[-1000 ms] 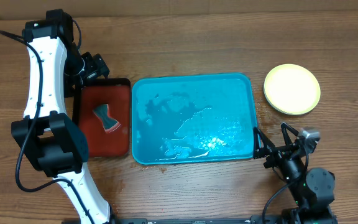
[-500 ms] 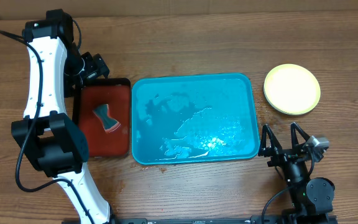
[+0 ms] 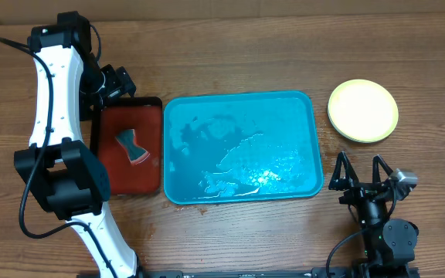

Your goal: Clean dirty plates on tray and stack at the side

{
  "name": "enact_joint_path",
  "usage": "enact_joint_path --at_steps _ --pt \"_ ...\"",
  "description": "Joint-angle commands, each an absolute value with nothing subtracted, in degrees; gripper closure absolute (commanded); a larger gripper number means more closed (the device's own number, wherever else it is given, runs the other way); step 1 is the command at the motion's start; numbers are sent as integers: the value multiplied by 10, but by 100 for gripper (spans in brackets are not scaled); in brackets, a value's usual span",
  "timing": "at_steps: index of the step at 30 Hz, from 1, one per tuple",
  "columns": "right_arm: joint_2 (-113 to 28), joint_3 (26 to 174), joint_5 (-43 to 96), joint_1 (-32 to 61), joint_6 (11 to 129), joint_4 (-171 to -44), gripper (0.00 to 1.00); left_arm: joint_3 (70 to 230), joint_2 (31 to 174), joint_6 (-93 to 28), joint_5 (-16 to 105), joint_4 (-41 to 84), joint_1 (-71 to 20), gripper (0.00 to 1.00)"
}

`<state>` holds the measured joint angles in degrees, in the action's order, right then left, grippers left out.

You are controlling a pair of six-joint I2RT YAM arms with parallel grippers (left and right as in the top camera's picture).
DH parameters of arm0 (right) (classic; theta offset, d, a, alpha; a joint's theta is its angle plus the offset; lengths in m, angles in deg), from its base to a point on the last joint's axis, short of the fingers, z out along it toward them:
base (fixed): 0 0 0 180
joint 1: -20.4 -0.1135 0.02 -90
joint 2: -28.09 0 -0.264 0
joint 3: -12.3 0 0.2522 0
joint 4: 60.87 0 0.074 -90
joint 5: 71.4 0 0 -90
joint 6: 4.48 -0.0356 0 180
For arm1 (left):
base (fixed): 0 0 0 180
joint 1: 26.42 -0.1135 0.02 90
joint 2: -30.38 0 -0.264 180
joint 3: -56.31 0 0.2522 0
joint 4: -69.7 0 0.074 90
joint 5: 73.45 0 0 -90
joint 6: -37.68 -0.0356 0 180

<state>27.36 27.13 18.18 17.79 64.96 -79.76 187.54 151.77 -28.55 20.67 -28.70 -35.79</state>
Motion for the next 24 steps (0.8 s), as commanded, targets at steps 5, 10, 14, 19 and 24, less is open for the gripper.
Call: enact_joint_path --at_steps 5,10,14,19,24 --pt "280 265 175 182 698 -795 0 1879 1506 -290 209 -287 -354 0" --pt "280 265 182 182 803 -795 0 1879 1506 -290 209 -287 -354 0" --pt "280 265 187 182 817 -796 0 1879 1506 -290 209 -287 -354 0" --pt "280 265 182 182 813 -795 0 1879 1506 -290 209 -287 -354 0" --pt "280 265 182 182 862 -795 0 1879 1506 -290 209 -286 -354 0"
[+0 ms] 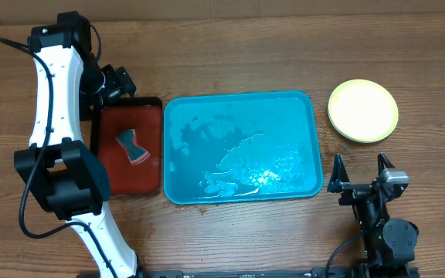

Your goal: Clean dirty plates on tray and stack at the side

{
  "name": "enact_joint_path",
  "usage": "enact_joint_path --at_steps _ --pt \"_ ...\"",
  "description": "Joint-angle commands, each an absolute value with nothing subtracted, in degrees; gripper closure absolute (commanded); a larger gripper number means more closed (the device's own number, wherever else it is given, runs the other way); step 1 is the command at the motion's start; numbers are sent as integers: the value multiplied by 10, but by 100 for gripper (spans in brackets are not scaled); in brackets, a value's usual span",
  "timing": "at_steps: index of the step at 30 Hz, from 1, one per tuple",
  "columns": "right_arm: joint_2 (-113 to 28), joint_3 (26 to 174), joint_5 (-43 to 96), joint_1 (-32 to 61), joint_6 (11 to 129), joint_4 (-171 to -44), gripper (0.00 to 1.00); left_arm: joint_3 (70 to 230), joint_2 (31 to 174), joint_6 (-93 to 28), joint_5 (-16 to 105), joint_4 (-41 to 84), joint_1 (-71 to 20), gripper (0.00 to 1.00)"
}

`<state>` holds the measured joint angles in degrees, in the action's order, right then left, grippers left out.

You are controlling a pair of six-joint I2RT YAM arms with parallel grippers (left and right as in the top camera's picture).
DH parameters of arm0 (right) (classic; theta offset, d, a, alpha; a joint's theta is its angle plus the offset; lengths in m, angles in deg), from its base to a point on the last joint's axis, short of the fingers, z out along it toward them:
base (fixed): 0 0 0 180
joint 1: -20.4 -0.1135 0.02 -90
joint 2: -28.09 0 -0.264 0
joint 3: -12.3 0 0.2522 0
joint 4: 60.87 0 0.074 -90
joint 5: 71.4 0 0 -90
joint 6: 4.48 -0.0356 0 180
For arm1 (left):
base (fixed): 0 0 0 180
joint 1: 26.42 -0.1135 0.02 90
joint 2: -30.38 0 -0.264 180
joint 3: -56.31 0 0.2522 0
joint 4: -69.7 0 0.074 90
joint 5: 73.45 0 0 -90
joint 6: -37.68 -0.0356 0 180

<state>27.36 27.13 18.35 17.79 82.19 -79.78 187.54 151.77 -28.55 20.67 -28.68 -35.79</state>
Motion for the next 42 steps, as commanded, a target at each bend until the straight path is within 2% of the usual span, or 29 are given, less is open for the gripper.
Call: enact_joint_path --at_steps 1,42 --pt "280 265 182 182 870 -796 0 1879 1506 -290 209 -286 -354 0" --pt "279 265 187 182 886 -795 0 1879 1506 -290 209 -287 -354 0"
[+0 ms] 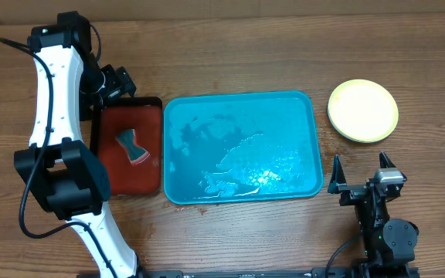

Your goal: Clean dirty plates on tray and stack at the side

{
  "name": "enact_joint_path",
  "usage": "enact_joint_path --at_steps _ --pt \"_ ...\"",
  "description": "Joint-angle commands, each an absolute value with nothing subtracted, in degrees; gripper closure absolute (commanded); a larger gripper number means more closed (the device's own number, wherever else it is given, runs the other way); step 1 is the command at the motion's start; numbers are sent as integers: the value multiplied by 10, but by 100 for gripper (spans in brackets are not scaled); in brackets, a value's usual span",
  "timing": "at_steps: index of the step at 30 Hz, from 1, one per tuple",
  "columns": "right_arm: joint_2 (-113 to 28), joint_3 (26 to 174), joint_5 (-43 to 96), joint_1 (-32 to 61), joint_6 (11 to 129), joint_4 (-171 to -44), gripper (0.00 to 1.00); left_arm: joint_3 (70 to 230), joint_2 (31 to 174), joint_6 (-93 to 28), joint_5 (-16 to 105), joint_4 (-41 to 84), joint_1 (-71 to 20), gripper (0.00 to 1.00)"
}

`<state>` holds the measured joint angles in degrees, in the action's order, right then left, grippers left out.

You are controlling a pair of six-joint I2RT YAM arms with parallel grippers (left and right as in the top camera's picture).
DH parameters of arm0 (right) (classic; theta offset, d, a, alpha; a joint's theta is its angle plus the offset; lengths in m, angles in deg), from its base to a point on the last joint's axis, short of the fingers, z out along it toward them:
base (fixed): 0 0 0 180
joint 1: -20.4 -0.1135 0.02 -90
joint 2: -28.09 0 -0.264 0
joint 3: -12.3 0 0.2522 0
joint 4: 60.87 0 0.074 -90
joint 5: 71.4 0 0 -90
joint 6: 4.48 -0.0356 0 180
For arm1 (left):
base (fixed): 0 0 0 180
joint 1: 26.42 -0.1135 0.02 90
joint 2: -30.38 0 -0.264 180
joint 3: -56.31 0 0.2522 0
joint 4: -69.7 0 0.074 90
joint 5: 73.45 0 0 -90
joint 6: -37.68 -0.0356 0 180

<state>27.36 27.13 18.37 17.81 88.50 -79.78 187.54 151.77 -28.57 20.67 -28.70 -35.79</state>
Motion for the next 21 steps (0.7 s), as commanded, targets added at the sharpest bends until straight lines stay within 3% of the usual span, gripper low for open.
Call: enact_joint_path --at_steps 1,21 --pt "279 265 187 182 886 -795 0 1879 1506 -290 209 -287 -354 0" --pt "279 265 187 182 886 -795 0 1879 1508 -318 206 -304 -354 0"
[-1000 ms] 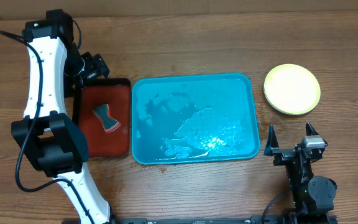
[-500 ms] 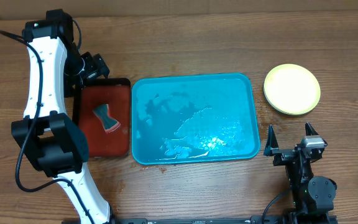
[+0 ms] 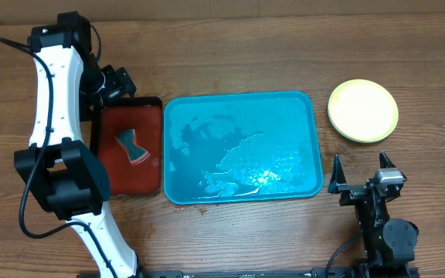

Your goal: Clean dirty plates on tray and stack at the side

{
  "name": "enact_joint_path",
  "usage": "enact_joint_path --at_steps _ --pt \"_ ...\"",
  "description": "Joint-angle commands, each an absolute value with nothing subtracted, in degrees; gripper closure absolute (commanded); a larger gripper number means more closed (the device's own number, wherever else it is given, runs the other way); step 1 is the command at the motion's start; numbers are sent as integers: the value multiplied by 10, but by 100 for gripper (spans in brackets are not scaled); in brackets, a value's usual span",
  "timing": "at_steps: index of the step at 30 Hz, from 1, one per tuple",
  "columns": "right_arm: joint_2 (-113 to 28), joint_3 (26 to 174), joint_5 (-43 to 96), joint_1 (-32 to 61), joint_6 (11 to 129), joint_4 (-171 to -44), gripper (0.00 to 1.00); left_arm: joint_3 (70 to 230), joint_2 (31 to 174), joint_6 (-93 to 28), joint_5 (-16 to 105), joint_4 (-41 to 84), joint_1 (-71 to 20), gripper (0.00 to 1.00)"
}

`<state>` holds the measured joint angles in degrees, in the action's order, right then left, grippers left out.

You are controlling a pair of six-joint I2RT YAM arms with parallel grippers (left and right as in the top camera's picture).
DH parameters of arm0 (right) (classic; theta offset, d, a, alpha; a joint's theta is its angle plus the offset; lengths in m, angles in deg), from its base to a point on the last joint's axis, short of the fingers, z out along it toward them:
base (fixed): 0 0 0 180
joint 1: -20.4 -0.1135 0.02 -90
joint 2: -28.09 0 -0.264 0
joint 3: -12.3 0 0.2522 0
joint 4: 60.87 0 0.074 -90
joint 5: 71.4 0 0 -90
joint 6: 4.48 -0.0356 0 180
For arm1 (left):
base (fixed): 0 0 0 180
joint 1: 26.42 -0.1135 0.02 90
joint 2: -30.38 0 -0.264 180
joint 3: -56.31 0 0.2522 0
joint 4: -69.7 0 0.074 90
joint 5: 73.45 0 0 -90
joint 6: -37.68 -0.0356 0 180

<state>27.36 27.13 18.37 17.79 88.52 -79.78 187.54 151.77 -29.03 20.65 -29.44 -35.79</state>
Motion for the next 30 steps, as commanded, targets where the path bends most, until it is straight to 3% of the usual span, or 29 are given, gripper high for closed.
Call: enact_joint_path --at_steps 1,12,30 --pt "279 265 187 182 886 -795 0 1879 1505 -318 203 -304 -354 0" --pt "279 265 187 182 886 -795 0 1796 1331 -437 202 -183 -281 0" --pt "279 265 187 182 886 -795 0 1293 860 -485 196 43 -254 0"
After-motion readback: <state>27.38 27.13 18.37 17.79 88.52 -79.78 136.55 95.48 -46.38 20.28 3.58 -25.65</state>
